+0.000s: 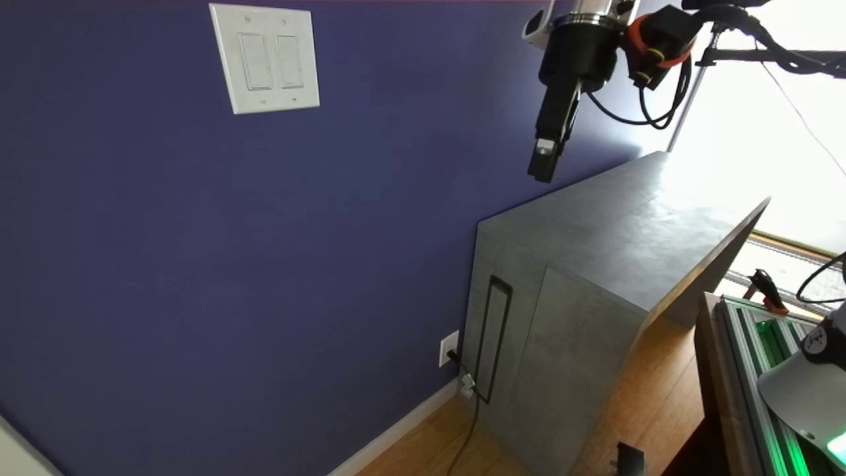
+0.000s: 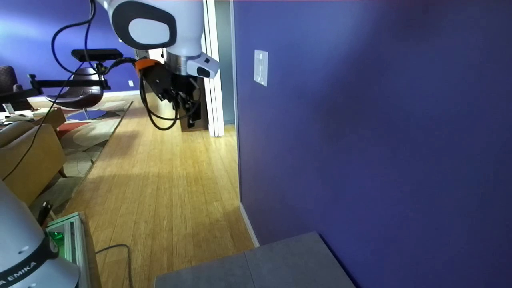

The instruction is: Turn on the light switch on the right

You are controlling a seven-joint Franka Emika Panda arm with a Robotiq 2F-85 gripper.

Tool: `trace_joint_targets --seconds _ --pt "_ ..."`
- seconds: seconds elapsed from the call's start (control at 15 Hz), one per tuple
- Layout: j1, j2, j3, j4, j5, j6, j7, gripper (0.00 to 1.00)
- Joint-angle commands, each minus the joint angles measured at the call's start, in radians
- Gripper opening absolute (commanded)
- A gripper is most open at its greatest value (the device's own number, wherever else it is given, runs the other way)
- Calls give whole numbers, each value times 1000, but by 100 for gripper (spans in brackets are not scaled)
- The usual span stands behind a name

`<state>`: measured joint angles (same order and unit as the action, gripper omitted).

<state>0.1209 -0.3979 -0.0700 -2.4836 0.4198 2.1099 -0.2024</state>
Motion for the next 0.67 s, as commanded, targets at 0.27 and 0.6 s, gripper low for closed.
trace_joint_targets --seconds 0.27,0.6 --pt "26 101 2 17 441 195 -15 60" --pt "17 181 17 64 783 324 -110 25"
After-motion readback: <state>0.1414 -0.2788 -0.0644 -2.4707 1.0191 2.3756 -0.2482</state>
